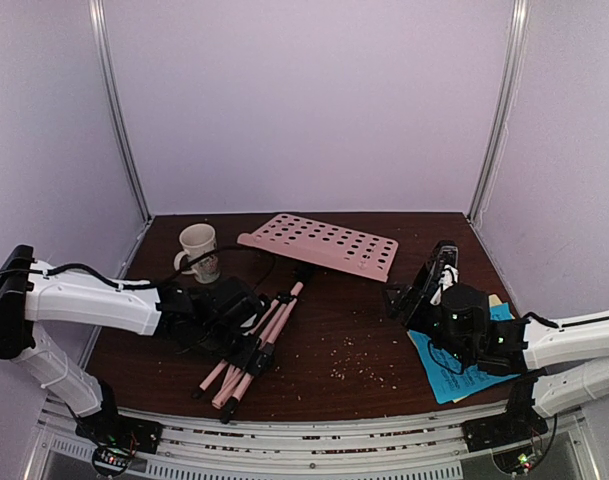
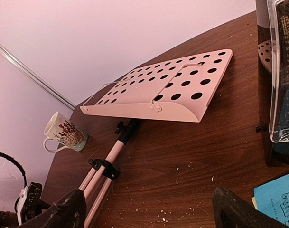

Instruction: Pack up the instrument practice props

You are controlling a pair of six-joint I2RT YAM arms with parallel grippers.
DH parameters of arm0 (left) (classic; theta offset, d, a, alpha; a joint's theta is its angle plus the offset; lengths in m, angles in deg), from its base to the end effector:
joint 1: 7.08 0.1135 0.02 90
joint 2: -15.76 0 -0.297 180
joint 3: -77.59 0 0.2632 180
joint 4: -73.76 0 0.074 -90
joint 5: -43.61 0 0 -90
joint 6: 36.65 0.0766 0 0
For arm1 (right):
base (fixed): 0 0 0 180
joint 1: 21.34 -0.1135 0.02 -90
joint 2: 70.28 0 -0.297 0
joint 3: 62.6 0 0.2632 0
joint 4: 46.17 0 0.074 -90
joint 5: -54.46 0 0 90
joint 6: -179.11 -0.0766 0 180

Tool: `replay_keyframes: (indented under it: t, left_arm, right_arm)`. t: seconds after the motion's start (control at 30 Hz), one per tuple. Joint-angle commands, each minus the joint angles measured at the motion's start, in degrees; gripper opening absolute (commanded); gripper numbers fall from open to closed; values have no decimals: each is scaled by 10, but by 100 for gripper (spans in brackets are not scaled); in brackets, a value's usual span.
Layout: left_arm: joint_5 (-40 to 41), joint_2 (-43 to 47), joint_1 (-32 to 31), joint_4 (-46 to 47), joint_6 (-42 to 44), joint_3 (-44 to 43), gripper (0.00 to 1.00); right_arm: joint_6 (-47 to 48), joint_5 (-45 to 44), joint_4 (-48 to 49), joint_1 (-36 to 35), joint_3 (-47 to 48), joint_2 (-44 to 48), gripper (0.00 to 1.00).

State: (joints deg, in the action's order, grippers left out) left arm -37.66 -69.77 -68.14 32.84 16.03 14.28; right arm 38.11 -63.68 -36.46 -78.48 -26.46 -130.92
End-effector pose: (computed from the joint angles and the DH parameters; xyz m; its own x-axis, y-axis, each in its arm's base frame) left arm 0.1593 -0.2640 0.1765 -0.8476 0.2945 -0.4414 0.3998 0.9014 -0.1662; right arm 0.1664 0.1910 0.2271 -0.4705 0.5346 -0.7020 -0.2028 0.7088 0.6756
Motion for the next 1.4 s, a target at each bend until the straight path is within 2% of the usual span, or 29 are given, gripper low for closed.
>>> replay_keyframes:
  t: [0.0, 0.4, 0.97, 1.03, 1.1, 1.23, 1.37]
  left_arm:
    - [-17, -25, -4, 23, 1, 19, 98]
    - [37, -97, -38, -2, 0, 3, 96]
    - [75, -130, -59, -25, -11, -37, 32]
    - [73, -135, -59, -23, -12, -47, 30]
    - [69, -140, -59, -17, -11, -57, 34]
    - [65, -135, -59, -2, -6, -72, 66]
    - [65, -123, -58, 6, 9, -97, 90]
  right_arm:
    - [-5, -7, 13, 2, -6, -5, 94]
    - [-14, -3, 22, 2, -6, -17, 94]
    - [-16, -16, 8, 2, -11, 4, 94]
    - [-16, -19, 2, 2, -12, 10, 94]
    - [-14, -21, -4, 1, -13, 19, 94]
    - [3, -23, -27, 1, -9, 40, 94]
    - [37, -25, -75, 1, 14, 62, 95]
